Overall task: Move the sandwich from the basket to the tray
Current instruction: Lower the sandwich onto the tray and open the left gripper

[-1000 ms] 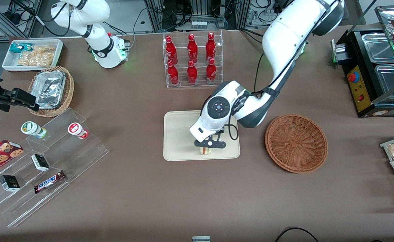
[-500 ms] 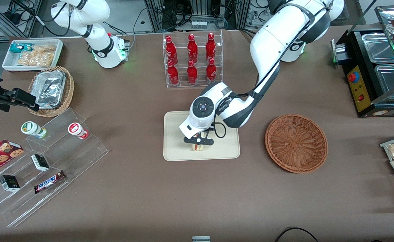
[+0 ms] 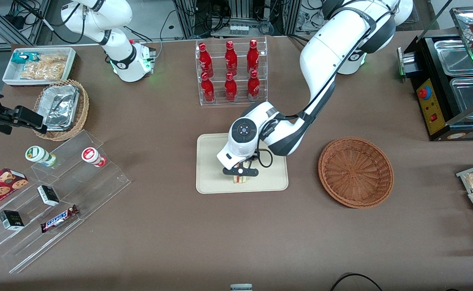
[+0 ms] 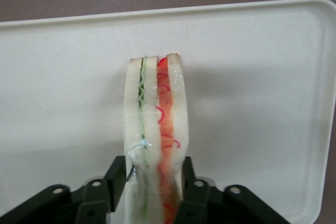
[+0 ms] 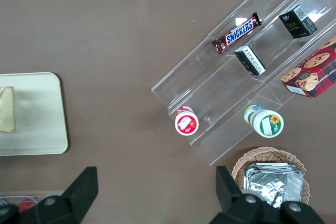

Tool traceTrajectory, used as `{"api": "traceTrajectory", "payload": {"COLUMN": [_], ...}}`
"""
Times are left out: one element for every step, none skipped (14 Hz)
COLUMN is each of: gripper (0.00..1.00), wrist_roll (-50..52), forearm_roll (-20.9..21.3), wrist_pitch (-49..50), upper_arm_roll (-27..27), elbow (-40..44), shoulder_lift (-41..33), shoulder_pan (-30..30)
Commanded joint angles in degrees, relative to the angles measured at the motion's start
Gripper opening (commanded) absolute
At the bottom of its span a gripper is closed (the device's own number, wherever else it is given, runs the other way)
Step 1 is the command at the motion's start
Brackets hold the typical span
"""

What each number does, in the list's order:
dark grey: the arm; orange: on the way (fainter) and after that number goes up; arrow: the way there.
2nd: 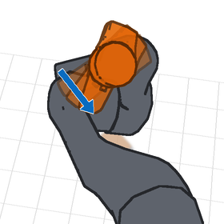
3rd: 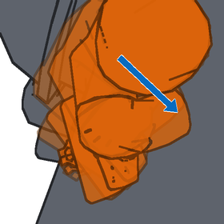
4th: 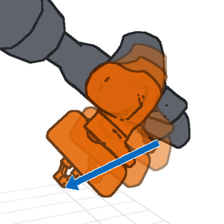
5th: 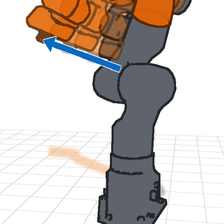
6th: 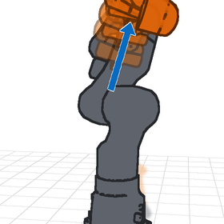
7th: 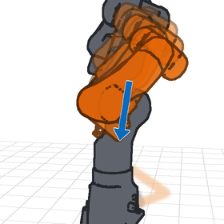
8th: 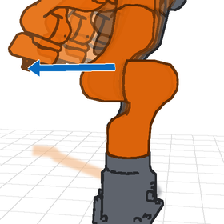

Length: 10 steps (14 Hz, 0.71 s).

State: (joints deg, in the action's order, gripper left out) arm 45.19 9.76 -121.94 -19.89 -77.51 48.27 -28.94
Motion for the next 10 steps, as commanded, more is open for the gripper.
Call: {"api": "traceTrajectory", "payload": {"gripper": [1.0,1.0,1.0,1.0,1.0,1.0,1.0,1.0,1.0,1.0], "wrist_roll": [2.2,2.2,2.2,2.2,2.3,2.2,2.3,2.0,1.1,-0.2], "forearm_roll": [2.3,2.4,2.4,2.4,2.2,2.3,2.3,2.2,2.1,2.0], "wrist_pitch": [0.0,0.0,0.0,0.2,0.5,0.8,2.3,4.1,6.3,8.0], "upper_arm_roll": [0.4,0.4,0.5,0.5,0.5,0.5,0.5,0.5,0.3,0.1], "elbow": [1.3,1.3,1.4,1.4,1.5,1.4,1.3,1.0,-0.5,-3.4], "shoulder_lift": [0.2,0.1,0.0,-0.3,-1.2,-2.7,-4.5,-6.6,-9.6,-13.7], "shoulder_pan": [-0.6,-0.4,-0.3,-0.1,0.5,1.3,2.1,2.8,5.5,7.6]}}
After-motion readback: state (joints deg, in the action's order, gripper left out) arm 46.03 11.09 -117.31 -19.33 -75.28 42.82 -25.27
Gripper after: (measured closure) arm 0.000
